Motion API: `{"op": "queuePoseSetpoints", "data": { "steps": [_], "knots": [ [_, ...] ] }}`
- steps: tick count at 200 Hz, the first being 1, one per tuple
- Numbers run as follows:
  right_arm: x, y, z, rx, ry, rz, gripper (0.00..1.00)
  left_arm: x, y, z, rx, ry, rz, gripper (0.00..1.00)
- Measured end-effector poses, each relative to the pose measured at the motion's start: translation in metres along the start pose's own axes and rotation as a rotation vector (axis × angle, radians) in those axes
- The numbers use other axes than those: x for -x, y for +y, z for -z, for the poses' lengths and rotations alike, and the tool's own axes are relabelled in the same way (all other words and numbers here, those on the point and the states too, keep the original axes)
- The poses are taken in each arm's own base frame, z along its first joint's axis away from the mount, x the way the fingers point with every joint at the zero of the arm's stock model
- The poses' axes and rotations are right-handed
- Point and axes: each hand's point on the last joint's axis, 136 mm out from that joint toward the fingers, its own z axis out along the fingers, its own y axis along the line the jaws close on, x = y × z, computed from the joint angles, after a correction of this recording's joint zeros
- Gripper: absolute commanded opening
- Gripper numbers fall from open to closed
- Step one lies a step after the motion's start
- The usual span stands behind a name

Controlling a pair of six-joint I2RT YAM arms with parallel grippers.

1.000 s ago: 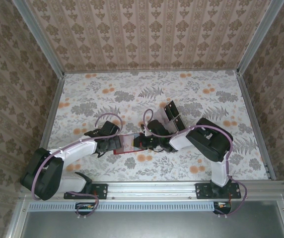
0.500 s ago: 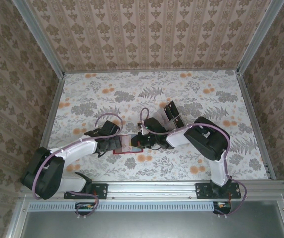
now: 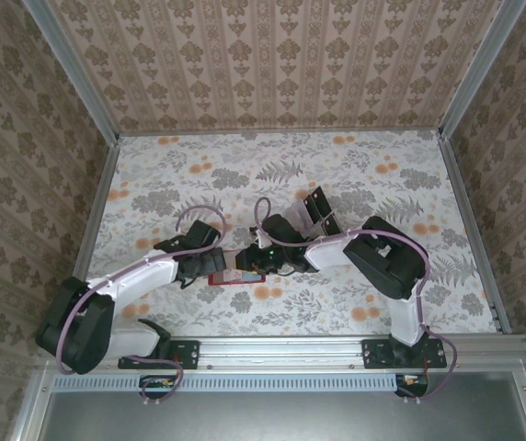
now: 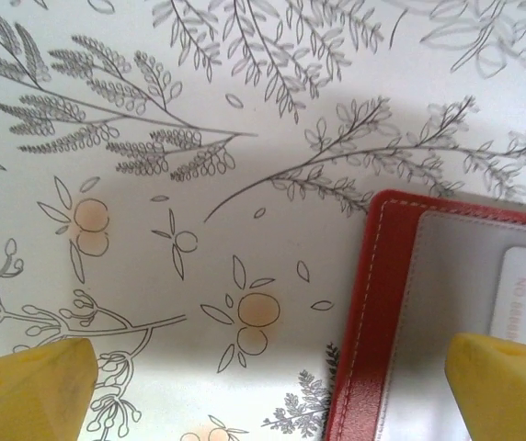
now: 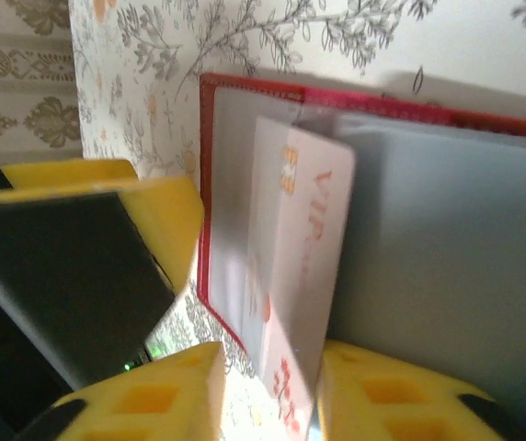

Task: Put the credit cards into the card holder

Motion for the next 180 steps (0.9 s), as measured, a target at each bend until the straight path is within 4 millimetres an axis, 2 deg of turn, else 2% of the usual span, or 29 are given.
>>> {"op": "queuePoseSetpoints", "data": {
  "steps": [25, 47, 74, 115, 151, 180],
  "knots": [
    [-0.005, -0.004, 0.009, -0.056, 0.009, 0.010, 0.43, 0.007, 0.001, 0.007, -0.030, -0.016, 0.034, 1.00],
    [-0.007, -0.008, 0.020, -0.116, 0.006, 0.021, 0.39, 0.014, 0.000, 0.014, -0.075, -0.029, 0.066, 1.00],
    [-0.005, -0.009, 0.029, -0.171, -0.006, 0.037, 0.23, 0.022, -0.006, 0.023, -0.149, -0.057, 0.094, 1.00],
    [0.001, -0.008, 0.031, -0.253, -0.021, 0.074, 0.07, 0.014, -0.019, 0.024, -0.257, -0.038, 0.102, 1.00],
    [0.004, -0.006, 0.029, -0.295, -0.035, 0.095, 0.05, 0.006, -0.030, 0.020, -0.331, -0.007, 0.123, 1.00],
    [0.002, -0.016, 0.025, -0.329, -0.027, 0.086, 0.03, 0.005, -0.038, 0.019, -0.377, 0.000, 0.145, 1.00]
  ]
}}
